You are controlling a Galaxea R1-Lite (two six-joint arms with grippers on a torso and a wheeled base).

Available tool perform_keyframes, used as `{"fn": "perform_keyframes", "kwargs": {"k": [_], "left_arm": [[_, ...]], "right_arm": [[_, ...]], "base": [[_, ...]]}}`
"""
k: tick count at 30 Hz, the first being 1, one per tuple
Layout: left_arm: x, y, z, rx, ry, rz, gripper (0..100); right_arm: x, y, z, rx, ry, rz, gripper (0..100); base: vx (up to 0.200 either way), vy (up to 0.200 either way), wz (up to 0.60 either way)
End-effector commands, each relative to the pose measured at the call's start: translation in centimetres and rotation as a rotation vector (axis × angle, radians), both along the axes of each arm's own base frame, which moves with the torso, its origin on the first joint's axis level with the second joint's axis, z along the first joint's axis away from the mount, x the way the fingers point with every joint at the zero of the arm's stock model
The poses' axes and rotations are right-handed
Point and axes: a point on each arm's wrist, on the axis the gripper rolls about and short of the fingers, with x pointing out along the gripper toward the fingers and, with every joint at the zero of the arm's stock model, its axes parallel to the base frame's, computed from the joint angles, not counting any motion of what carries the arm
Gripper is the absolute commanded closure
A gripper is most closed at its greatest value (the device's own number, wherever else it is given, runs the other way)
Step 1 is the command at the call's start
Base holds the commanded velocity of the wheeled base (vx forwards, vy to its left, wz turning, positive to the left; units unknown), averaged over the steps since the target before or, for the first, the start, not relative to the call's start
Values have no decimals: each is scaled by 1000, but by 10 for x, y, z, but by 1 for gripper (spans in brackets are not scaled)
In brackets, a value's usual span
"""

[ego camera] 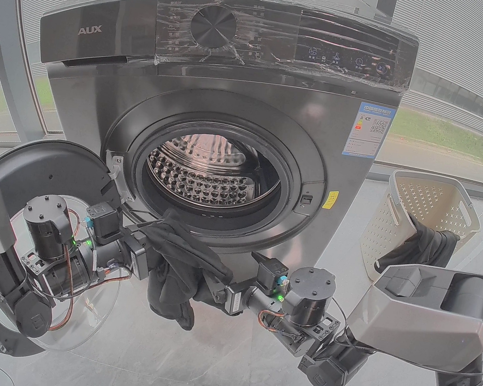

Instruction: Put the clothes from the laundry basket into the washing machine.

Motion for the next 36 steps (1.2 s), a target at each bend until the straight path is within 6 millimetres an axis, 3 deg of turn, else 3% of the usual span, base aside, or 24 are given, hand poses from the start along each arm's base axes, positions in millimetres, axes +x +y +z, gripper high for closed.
{"fn": "perform_keyframes", "kwargs": {"k": [1, 11, 12, 25, 26, 36], "left_arm": [[-1, -1, 1, -2, -6, -4, 100], [-1, -2, -1, 0, 1, -7, 100], [-1, -2, -2, 1, 3, -7, 100], [4, 0, -7, 6, 17, 4, 100], [4, 1, -7, 6, 19, 7, 0], [15, 11, 0, -23, -9, 53, 0]], "right_arm": [[1, 4, -5, -2, 2, 10, 0], [3, 14, -11, 11, -13, 29, 0], [1, 14, -11, 13, -16, 32, 100], [-16, 17, 7, 40, -35, 71, 100], [-17, 16, 9, 42, -35, 70, 100], [-23, 10, 39, 85, -71, 65, 100]], "base": [[0, 0, 0], [0, 0, 0], [0, 0, 0], [0, 0, 0], [0, 0, 0], [0, 0, 0]]}}
